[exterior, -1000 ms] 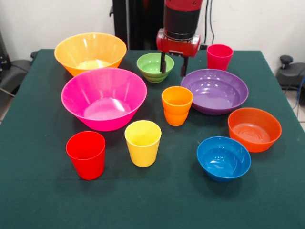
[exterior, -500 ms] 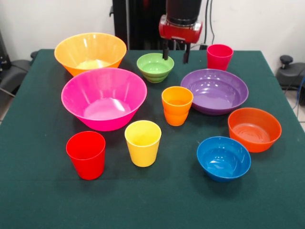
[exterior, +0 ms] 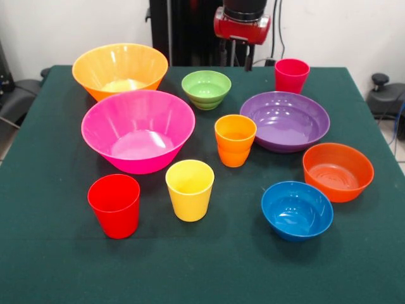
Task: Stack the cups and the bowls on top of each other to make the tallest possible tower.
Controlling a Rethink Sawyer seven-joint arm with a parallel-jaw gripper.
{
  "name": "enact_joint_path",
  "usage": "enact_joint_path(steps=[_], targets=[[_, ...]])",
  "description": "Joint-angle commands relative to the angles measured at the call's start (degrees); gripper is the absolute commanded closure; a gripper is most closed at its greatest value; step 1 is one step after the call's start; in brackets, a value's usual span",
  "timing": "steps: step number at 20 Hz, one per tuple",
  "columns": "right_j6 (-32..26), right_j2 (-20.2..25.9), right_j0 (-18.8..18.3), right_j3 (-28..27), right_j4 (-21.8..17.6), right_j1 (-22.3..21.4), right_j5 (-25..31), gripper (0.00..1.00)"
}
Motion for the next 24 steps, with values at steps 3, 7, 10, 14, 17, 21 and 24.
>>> enact_joint_path(steps=[3, 7, 10, 14, 17, 21, 24], targets=[[10.37, 6.07, -1.98, 6.00, -1.98, 4.63, -8.67, 0.00], [10.48, 6.35, -2.90, 6.99, -2.53, 6.24, -11.06, 0.00], [11.24, 6.45, -3.21, 7.89, -2.84, 7.49, -13.75, 0.00], [11.97, 6.52, -3.20, 8.05, -2.83, 8.99, -16.21, 0.00], [11.84, 6.33, -2.84, 7.18, -2.53, 9.42, -16.23, 0.00], [12.23, 6.39, -2.59, 5.85, -2.64, 11.52, -17.86, 0.00], [12.61, 6.43, -2.58, 5.80, -2.78, 11.64, -18.05, 0.00]])
